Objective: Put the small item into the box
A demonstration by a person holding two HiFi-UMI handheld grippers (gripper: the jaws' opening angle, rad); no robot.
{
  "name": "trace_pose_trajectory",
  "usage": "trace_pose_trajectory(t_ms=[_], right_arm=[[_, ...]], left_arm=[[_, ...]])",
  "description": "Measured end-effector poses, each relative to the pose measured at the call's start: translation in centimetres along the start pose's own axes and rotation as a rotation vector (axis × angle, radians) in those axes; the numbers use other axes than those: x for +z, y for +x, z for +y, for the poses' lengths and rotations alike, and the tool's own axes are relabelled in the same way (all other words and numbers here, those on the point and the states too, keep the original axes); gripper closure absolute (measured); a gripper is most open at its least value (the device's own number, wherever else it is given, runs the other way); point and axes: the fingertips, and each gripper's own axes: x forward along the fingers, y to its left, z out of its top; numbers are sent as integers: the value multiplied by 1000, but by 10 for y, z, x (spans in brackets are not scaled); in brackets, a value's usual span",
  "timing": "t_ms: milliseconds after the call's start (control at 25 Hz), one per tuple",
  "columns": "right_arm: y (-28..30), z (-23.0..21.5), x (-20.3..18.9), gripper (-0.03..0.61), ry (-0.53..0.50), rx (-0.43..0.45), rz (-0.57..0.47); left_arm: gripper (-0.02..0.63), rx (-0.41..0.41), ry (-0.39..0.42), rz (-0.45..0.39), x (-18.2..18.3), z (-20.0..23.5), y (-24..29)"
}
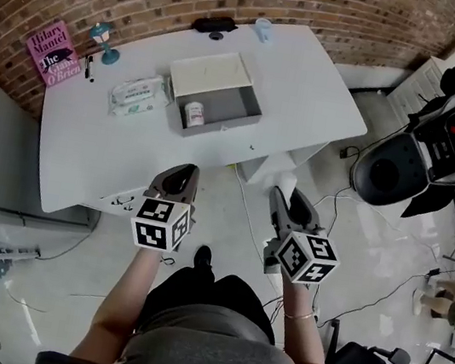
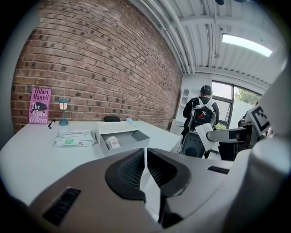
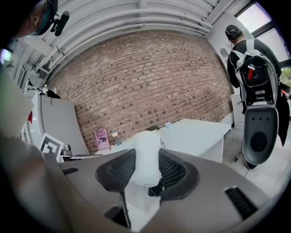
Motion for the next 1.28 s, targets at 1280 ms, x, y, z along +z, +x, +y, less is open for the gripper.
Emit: trace_pose_trajectory(t_ms=[1280], right_arm=[[133, -24, 59, 417, -66, 175, 61]], left_arm=[[580, 195, -86, -13, 34, 62, 61]])
